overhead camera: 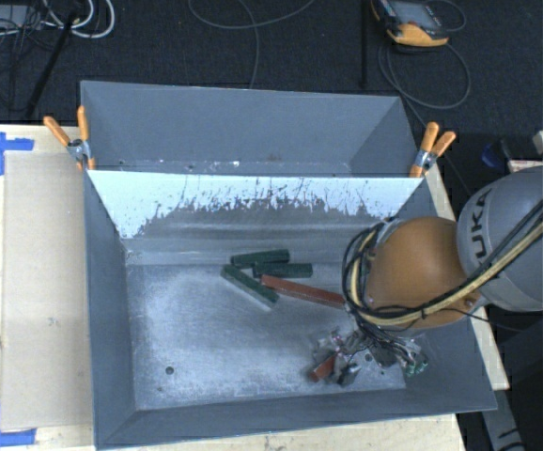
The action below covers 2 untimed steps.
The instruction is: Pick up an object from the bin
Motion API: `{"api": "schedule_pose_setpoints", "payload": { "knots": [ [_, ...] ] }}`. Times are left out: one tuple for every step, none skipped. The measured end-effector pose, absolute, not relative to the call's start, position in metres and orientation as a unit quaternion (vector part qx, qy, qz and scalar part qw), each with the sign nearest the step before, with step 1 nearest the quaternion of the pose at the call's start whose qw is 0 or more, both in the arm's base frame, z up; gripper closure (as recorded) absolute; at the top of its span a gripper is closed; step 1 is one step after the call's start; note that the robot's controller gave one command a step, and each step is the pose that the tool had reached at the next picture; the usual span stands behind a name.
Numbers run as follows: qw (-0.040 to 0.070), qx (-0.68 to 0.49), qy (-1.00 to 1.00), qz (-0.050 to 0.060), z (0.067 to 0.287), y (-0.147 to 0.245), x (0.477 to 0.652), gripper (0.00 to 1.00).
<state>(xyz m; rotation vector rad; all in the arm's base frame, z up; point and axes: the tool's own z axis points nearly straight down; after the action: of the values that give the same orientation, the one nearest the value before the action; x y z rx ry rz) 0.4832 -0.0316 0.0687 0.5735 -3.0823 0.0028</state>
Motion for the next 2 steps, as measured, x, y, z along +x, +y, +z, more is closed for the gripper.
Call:
{"api": "schedule_pose_setpoints", "payload": {
  "knots": [
    [-0.005, 0.184, -0.983, 0.000, 0.0708, -0.0272, 0.4878, 0.00],
    [0.000, 0.183, -0.983, -0.001, 0.0695, -0.0275, 0.4851, 1.00]
  ]
}}
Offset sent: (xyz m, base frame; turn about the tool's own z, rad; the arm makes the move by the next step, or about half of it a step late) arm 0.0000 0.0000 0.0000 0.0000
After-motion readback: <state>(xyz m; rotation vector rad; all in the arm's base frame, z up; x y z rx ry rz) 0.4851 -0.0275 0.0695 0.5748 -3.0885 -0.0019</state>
